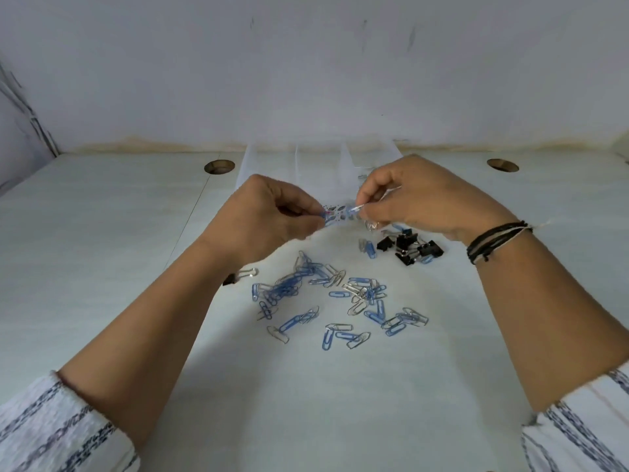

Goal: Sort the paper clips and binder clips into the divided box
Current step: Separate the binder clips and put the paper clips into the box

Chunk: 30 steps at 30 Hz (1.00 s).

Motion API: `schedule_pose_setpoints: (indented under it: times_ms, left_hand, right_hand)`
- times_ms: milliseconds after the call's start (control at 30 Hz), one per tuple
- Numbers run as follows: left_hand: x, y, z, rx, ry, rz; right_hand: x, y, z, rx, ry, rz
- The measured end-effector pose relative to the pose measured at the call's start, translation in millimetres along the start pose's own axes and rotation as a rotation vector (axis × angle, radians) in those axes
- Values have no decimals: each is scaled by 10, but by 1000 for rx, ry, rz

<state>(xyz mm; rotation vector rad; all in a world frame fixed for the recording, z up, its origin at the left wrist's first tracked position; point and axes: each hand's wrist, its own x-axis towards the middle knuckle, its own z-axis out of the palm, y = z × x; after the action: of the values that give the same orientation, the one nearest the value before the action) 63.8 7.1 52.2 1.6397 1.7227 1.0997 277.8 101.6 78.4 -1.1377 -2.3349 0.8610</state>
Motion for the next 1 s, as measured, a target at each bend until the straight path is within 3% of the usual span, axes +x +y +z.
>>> schedule_pose_setpoints:
  times_ms: [200, 300, 400, 567, 633, 800, 1000]
  left_hand:
    - [606, 378, 193, -66, 128, 91]
    - [930, 464, 381, 45, 142, 127]
    - [1059, 460, 516, 217, 80, 147]
    - [716, 384, 375, 289, 149, 232]
    - [457, 293, 296, 301, 66, 240]
    - [28, -16, 199, 484, -238, 176]
    - [-35, -204, 145, 699, -535, 62]
  right_hand:
    - [311, 183, -264, 302, 322, 78]
    - [527, 320, -233, 123, 474, 67]
    - [583, 401, -187, -140, 471, 45]
    - [329, 282, -117, -217, 496, -41]
    - [148, 152, -36, -211, 357, -93]
    - [-92, -133, 173, -467, -177, -99]
    - [-103, -158, 388, -664, -496, -39]
